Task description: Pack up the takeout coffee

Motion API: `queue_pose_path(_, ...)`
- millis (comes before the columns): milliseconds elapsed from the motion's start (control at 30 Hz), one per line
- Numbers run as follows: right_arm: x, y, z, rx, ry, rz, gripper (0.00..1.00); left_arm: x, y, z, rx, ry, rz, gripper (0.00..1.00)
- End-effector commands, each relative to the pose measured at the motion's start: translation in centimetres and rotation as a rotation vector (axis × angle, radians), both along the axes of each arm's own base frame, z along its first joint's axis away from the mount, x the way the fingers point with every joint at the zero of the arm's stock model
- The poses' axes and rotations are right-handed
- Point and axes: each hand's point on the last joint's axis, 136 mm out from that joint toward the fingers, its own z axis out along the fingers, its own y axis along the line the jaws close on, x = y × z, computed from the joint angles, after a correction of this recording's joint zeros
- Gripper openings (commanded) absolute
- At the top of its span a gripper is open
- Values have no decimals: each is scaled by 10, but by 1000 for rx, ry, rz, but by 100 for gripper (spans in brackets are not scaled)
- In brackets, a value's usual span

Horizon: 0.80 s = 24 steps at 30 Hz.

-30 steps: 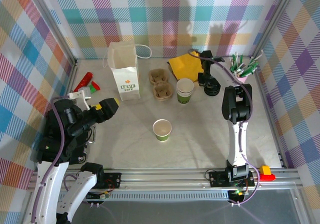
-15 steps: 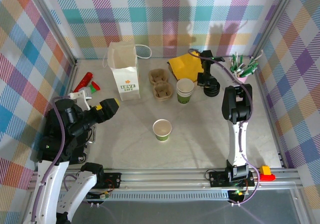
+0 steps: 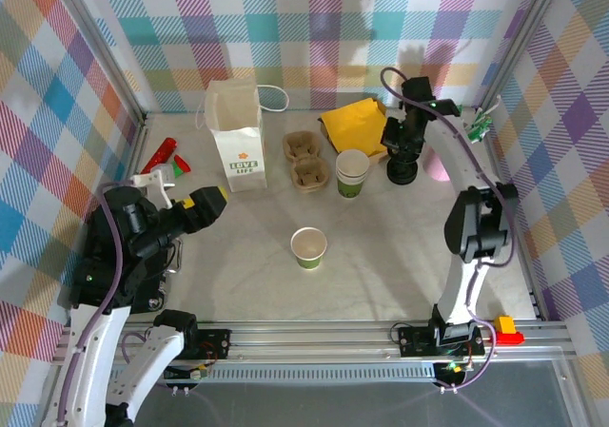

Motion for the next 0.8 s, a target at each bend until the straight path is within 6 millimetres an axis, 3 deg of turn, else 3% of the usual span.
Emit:
queue_pose_path(0, -20, 33, 46, 253, -68, 60, 8, -1, -10, 22, -15, -59, -47, 91)
queue_pose_path(133, -52, 61, 88, 490, -120, 123, 9, 0, -22, 28, -20, -82, -81, 90)
queue_pose_path(333, -104, 88, 132, 710, -174, 182, 10, 3, -50, 27, 17, -99, -143, 89)
queue_pose_path(567, -158, 124, 159, 886, -193, 255, 11, 3, -106, 26, 88, -199, -238, 89)
queue_pose_path(767, -189, 146, 166, 945, -189, 275, 11, -4, -167, 22, 116, -306, -359, 91)
